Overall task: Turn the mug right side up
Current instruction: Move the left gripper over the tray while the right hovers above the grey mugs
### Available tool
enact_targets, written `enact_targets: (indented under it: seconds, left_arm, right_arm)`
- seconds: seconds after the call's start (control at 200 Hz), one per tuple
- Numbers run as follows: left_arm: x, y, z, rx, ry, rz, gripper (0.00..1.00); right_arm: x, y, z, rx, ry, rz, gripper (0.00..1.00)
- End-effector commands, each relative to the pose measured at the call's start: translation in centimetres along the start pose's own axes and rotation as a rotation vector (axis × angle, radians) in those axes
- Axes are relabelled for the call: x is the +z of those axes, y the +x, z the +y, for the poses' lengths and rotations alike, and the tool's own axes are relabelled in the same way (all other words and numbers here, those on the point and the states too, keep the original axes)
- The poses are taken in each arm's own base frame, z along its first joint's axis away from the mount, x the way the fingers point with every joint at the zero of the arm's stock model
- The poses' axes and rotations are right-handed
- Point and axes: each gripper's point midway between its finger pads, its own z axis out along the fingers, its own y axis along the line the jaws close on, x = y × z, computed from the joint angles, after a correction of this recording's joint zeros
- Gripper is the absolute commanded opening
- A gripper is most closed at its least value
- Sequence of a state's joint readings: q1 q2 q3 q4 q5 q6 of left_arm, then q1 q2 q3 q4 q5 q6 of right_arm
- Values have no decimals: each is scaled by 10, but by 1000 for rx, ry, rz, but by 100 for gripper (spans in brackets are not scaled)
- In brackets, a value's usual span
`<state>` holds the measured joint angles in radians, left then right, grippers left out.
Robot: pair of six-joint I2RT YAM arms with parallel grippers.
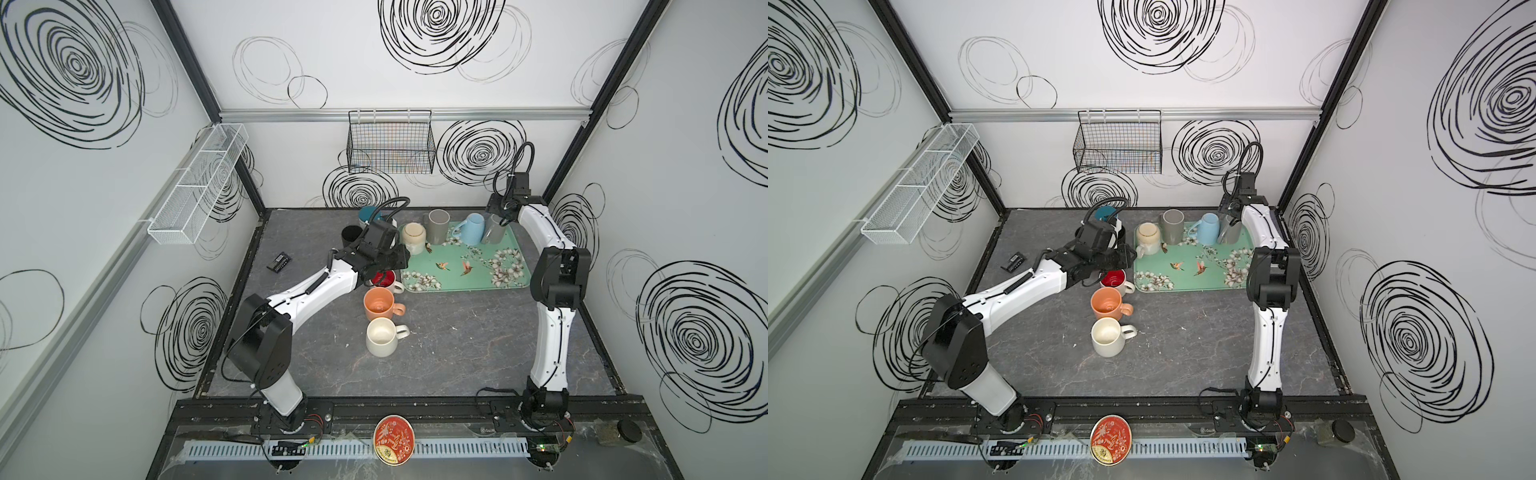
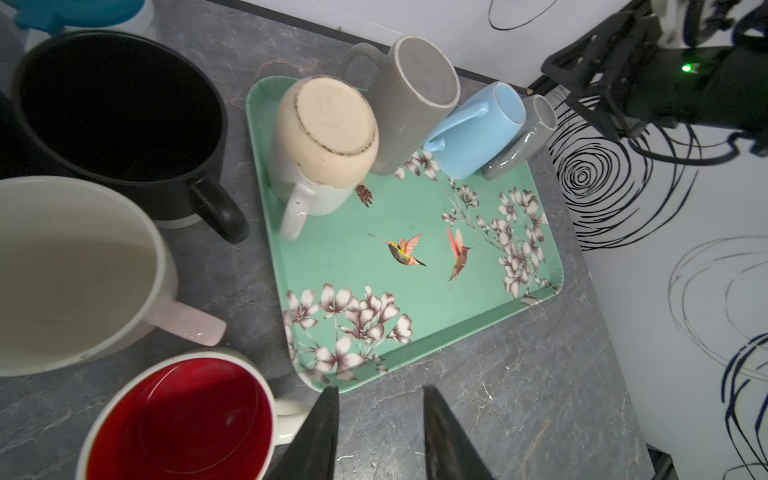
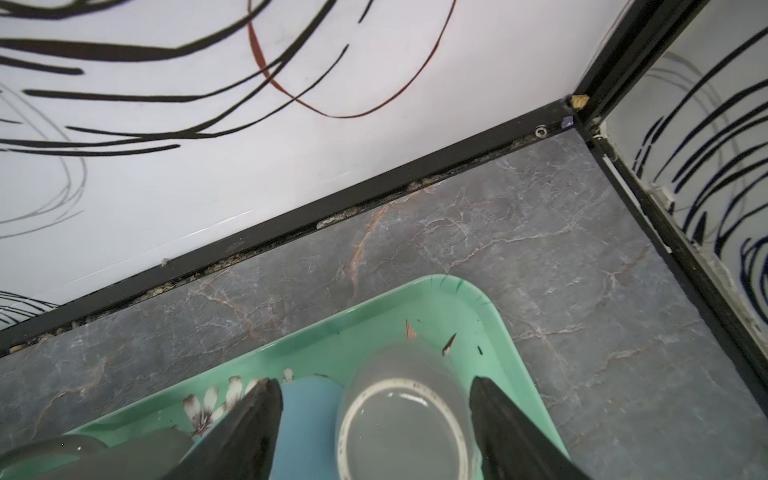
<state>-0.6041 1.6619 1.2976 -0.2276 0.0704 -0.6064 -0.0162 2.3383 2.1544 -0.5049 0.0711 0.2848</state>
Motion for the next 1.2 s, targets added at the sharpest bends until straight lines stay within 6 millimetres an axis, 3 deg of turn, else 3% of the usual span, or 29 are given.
enact_targets:
  seconds: [0.0, 0.135, 0.335, 0.59, 0.911, 1.196]
  left_arm:
    - [3, -1, -11, 9, 13, -26, 37]
    - [0, 3, -11, 7, 9, -23, 37]
    - [0, -2, -16, 13, 15, -35, 37]
    - [2, -5, -33, 48, 13, -43, 37]
    - [23, 19, -73, 187, 25, 21, 37]
    - [47, 57, -131, 421, 41, 54, 43]
  right_arm:
    - [9, 9, -2, -7, -57, 66, 74]
    - [14, 20, 4, -25, -131, 114, 66]
    - [4, 36, 4, -37, -150, 174, 55]
    - [-15, 73, -11, -5, -96, 326, 50]
    - [-53, 122, -13, 89, -151, 367, 50]
    - [-87, 159, 5, 215, -226, 437, 50]
